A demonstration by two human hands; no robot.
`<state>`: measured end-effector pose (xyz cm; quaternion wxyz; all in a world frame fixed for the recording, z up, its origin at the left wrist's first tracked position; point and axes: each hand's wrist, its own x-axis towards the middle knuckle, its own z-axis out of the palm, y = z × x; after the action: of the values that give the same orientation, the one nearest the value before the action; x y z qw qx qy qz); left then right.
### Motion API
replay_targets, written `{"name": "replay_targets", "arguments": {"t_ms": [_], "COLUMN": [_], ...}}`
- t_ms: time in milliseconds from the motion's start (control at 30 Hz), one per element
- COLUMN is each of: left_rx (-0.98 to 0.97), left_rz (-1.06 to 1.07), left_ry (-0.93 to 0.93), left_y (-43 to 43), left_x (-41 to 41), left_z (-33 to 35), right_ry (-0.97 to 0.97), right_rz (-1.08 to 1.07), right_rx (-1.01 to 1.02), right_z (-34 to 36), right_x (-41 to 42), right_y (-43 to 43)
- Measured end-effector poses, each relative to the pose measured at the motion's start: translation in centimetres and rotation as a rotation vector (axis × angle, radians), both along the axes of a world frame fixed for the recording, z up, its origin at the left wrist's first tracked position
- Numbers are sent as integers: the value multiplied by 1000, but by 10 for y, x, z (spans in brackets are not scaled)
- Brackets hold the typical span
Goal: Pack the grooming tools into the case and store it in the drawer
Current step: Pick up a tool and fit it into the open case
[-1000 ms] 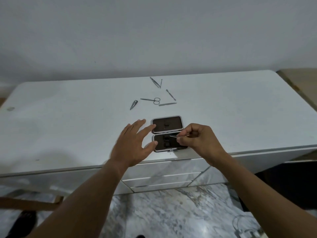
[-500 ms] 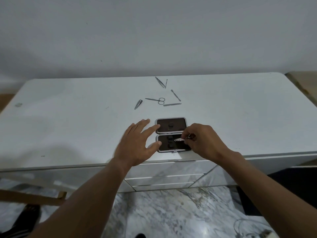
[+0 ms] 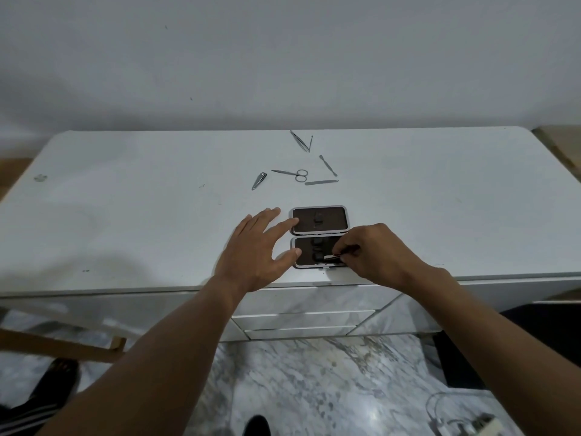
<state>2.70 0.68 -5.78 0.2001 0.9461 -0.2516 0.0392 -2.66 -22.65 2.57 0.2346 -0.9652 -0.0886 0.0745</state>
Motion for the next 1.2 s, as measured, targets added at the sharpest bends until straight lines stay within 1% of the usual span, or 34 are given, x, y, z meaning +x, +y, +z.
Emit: {"name": "replay_targets", "arguments": {"t_ms": [233, 400, 900, 1067, 1200], "left_rx": [-7, -11, -24, -23, -25], "left_rz": [-4, -9, -7, -11, -18], "left_ry": [4, 8, 12, 23, 37], "left_y": [1, 1, 1, 1, 1], "left_x": [0, 0, 1, 0, 0], "left_z": [0, -1, 0, 2, 5], "right_ry": [42, 37, 88, 23, -22], "right_rz": [-22, -5, -63, -104, -97], "right_rx": [23, 41, 96, 83, 61], "right_z": [0, -2, -1, 5, 15], "right_x": [4, 4, 7, 14, 34], "right_y": [7, 10, 11, 12, 25]}}
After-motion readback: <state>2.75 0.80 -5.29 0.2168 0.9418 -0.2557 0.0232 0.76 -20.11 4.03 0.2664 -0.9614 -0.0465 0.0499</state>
